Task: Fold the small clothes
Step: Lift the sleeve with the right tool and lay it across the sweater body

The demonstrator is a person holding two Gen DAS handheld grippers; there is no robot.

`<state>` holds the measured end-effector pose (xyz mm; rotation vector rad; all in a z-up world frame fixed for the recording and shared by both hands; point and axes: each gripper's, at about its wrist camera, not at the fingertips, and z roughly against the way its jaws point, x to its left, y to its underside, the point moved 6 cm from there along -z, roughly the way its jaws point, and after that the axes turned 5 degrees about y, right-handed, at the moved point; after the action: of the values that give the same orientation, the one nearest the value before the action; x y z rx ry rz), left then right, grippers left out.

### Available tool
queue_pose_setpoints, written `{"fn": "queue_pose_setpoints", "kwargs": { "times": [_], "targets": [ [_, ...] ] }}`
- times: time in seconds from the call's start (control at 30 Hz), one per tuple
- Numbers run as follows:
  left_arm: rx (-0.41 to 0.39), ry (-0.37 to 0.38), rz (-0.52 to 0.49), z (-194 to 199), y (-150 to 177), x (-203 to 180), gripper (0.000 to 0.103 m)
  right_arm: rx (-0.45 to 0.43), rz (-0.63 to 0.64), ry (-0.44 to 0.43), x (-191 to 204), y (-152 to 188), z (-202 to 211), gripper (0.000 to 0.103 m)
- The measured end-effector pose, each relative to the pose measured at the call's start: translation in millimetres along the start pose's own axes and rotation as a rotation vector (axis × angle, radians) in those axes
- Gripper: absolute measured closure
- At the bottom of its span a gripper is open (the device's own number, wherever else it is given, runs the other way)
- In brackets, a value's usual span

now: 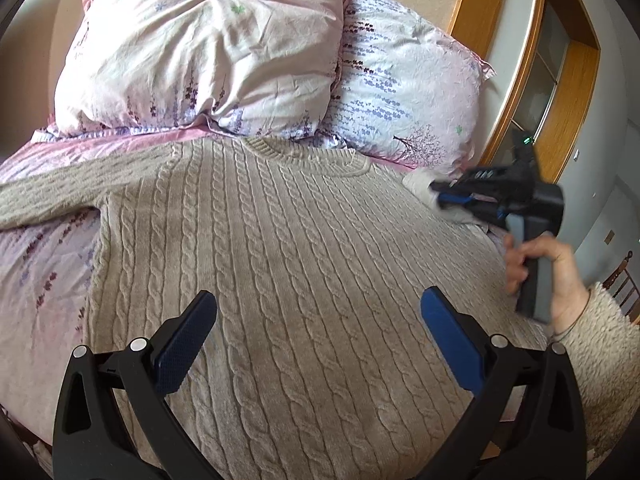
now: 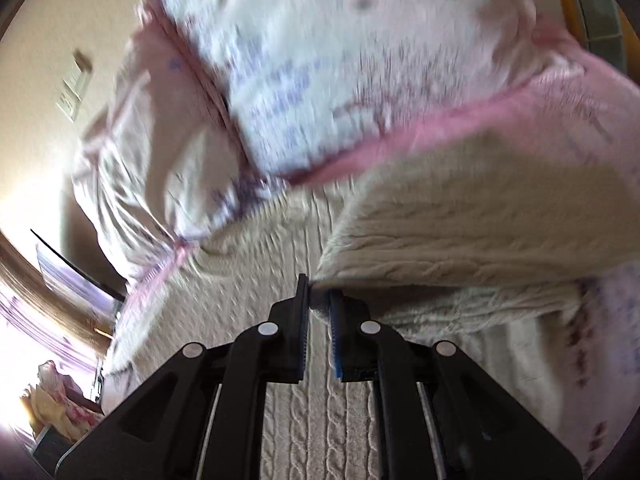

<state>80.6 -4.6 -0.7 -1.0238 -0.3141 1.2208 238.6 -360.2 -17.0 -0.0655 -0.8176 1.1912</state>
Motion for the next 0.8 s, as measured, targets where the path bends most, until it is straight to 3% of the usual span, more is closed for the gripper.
{"fn": "queue_pose_setpoints", "kwargs": {
  "times": [0.07,0.13,0.17,0.4,0.5,0.8],
  "targets": [
    [-0.007,-0.002,-0.006,1.3,-2.3,0.1,0.001,0.024,-0.040,-0.014,-2.5,1.7,-5.0,0.082],
    [-0.007,0.000,-0.009,0.9,-3.4,0.0,0.001,0.021,-0.094,-0.028,-10.5,0.5,0.1,0.050],
    [-0.006,0.001,-0.008,0.3,-3.5,0.1,0.001,0.010,-0.122,-0.039,-16.2,0.0,3.9,0.046],
    [0.009,0.001,-0.002,-2.1,-0.4,2.7,0.001,-0.055,-0.415,-0.125,-77.8,-5.7,33.4,0.045],
    [0.005,-0.002,0.006,-1.3,-0.9,6.4,0.001,-0.105,-0.521,-0.137,-106.9,-4.4,49.6,0.051],
    [0.013,-0.009,0.027,-2.6,-6.0,13.7,0.001,-0.166,-0.639,-0.053,-148.7,-9.4,67.0,0.059]
  ]
}}
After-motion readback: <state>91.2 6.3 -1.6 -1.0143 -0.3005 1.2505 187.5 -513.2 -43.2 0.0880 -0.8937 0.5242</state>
